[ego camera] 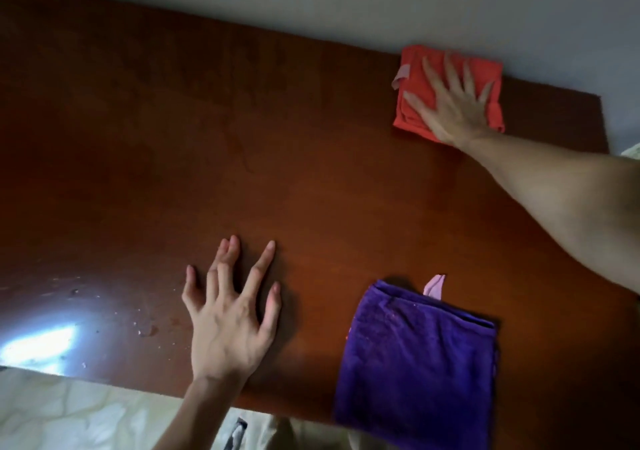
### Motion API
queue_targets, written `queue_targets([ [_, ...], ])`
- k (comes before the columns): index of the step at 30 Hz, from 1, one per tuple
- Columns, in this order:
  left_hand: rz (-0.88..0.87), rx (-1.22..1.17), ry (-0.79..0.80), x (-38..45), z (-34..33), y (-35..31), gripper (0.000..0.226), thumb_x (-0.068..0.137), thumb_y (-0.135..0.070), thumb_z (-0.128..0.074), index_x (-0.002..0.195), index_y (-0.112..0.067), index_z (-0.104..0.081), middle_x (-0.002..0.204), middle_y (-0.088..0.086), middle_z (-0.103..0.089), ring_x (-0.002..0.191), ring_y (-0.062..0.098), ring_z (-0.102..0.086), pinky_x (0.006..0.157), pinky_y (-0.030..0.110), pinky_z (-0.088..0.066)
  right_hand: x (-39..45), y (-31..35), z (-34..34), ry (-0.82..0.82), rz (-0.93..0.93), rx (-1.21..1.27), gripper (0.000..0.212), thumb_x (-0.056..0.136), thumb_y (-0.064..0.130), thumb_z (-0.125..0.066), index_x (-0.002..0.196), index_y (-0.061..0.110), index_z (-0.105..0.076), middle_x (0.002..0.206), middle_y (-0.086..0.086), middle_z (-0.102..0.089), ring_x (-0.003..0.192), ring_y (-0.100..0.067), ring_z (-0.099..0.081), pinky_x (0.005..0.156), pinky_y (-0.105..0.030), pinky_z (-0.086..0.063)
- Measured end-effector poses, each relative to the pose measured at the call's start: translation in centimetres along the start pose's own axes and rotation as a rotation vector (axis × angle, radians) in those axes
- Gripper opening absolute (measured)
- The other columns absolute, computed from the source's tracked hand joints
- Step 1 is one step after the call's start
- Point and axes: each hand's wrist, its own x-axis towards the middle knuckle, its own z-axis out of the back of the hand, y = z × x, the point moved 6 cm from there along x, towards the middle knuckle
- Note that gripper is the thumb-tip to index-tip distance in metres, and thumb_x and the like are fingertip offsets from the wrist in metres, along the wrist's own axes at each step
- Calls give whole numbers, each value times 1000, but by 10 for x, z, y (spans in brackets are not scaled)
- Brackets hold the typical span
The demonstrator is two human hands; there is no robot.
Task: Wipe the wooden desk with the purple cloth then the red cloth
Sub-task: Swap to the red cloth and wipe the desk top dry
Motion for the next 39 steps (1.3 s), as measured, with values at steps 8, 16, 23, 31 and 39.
queue_targets([
  [8,-35,-11,31,-2,-2,-6,61,99,-51,-40,159,-38,-36,166,13,-34,157,24,-25,123,65,-14,-4,157,-22,32,190,-37,86,94,87,-27,167,47,-6,179,3,-1,164,-33,0,126,-73,-1],
  [16,-61,-346,73,4,10,12,55,101,-52,-38,153,-36,-44,164,2,-37,155,13,-26,125,49,-9,-59,193,-32,-24,56,-12,92,86,89,-12,167,45,-13,179,2,-8,164,-32,-5,125,-73,-4],
  [23,-84,-376,136,67,66,139,52,99,-49,-37,148,-37,-51,156,1,-40,139,23,-40,113,49,-24,-257,254,-63,-60,74,-44,84,96,83,-31,168,40,-19,179,1,-8,165,-32,-5,124,-72,-13],
  [31,-74,-98,86,110,96,257,57,96,-48,-38,148,-31,-52,151,14,-38,132,40,-43,110,62,-28,-377,310,-82,21,132,-106,91,93,85,-35,169,38,-15,179,-2,-6,164,-36,-6,122,-76,-17],
  [39,-140,38,38,120,84,295,54,104,-50,-29,156,-40,-40,157,17,-33,140,37,-38,118,58,-18,-297,305,-75,-54,234,-84,85,92,85,-38,166,45,-24,178,1,-13,165,-30,-9,124,-72,-11],
])
